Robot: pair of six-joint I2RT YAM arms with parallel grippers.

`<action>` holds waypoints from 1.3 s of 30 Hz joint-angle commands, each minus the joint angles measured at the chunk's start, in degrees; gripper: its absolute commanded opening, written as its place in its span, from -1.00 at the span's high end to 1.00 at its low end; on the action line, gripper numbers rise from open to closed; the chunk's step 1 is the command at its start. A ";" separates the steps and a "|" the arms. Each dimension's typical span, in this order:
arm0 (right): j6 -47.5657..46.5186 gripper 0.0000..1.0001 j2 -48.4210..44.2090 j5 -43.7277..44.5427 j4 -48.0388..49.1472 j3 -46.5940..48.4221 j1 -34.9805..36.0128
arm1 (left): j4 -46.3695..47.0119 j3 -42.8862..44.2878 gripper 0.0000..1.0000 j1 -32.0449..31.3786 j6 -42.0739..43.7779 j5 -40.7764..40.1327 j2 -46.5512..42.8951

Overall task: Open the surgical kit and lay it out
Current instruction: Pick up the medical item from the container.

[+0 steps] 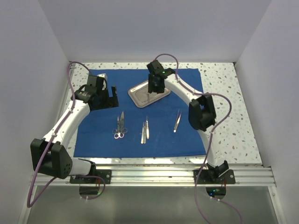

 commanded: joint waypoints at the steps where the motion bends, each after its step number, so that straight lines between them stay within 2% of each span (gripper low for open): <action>1: -0.49 0.07 8.83 -2.59 -4.41 12.22 -0.06 | -0.41 -1.98 -0.99 -0.17 -0.64 0.50 -3.22; 2: -0.31 0.07 11.37 -2.68 -4.95 18.17 0.03 | -0.59 -2.51 -0.99 -0.08 -0.90 0.77 -3.66; 5: 0.56 0.04 17.63 -3.21 -4.78 25.76 0.03 | -1.11 -4.44 -0.99 -0.17 -1.61 1.47 -5.07; 11: 2.24 -0.01 21.23 -1.45 0.06 26.22 0.03 | -2.96 -6.91 -0.99 -0.17 -2.13 1.04 -8.93; 16: -0.74 0.02 26.15 5.11 -5.99 32.64 0.91 | -3.31 -7.61 -1.00 -0.08 -1.17 -0.19 -10.08; 19: -3.46 0.03 26.95 8.47 -8.28 33.17 2.14 | -2.26 -7.87 -0.99 -0.08 -0.73 0.07 -9.73; 20: -3.91 0.05 27.21 9.00 -8.73 32.74 2.84 | -1.82 -8.05 -0.99 -0.08 -0.64 0.24 -9.55; 21: -4.70 0.18 27.39 9.44 -9.69 32.56 3.10 | -1.12 -8.49 -0.99 -0.08 -0.64 0.50 -9.20; 26: -5.24 0.59 29.50 9.28 -13.21 32.47 4.86 | 0.46 -8.93 -0.99 0.01 -0.03 1.47 -7.45; 28: -4.97 0.85 29.86 8.57 -14.18 31.86 5.30 | 0.99 -9.02 -0.99 0.01 0.24 1.47 -7.01; 30: -4.45 1.00 29.68 8.04 -14.01 30.19 5.65 | 1.08 -9.02 -0.99 -0.08 0.76 1.47 -6.57; 36: -5.41 1.00 25.73 7.87 -11.02 29.40 5.30 | 1.34 -8.49 -0.99 0.01 2.52 1.47 -5.43; 39: -5.32 1.00 19.59 7.52 -7.86 27.29 4.51 | 1.52 -6.04 -0.99 0.10 3.23 1.47 -3.32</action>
